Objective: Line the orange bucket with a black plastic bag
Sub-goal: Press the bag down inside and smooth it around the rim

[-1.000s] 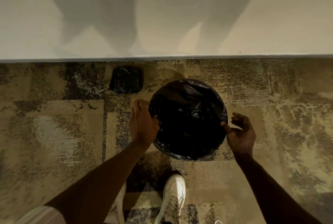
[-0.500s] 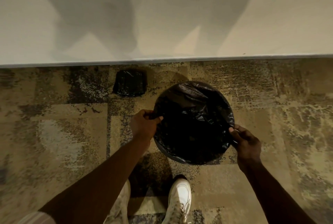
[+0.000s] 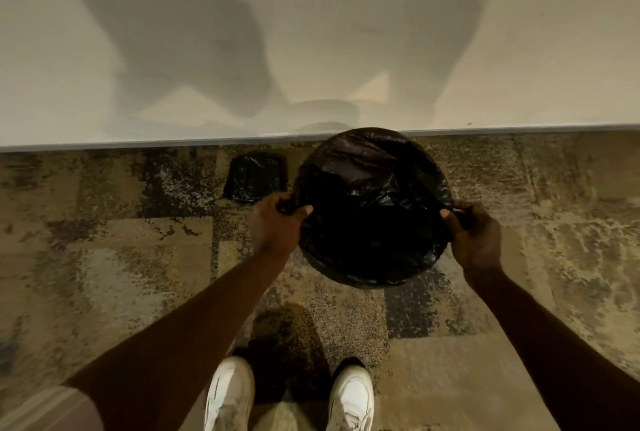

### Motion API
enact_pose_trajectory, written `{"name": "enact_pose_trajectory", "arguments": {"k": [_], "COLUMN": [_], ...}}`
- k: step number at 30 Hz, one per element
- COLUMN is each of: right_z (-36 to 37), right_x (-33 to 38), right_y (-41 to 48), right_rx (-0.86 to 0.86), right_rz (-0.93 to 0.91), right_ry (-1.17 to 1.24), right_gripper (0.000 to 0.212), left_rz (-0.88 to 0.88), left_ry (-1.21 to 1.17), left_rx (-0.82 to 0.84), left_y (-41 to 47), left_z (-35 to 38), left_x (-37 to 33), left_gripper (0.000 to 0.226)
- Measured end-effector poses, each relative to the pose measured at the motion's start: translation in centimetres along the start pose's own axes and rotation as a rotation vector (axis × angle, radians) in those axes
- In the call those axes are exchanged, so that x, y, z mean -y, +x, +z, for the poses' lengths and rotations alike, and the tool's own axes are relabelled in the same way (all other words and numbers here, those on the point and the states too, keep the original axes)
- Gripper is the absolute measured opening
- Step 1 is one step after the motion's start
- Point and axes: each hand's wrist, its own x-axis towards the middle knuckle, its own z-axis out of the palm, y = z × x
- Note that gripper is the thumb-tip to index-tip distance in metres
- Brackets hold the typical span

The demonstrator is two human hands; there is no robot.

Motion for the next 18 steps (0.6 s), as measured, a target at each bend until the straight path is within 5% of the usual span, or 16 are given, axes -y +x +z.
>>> {"name": "enact_pose_trajectory", "arguments": {"k": [7, 18], "right_z": [2.3, 5.7], "right_x": [4.0, 3.5], "right_y": [4.5, 9.7], "right_rx": [0.011, -0.002], "right_rz": [-0.339, -0.393], "right_ry": [-0.371, -0.428], "right_gripper": [0.033, 0.034], "left_rz": [0.093, 0.169], "left_ry": [0.028, 0.12], "left_rx": [-0.032, -0.045], "left_y": [5.0, 9.1], "left_z": [-0.3, 1.1], "left_x": [-2.9, -3.2], "left_gripper": [0.034, 0.03]}}
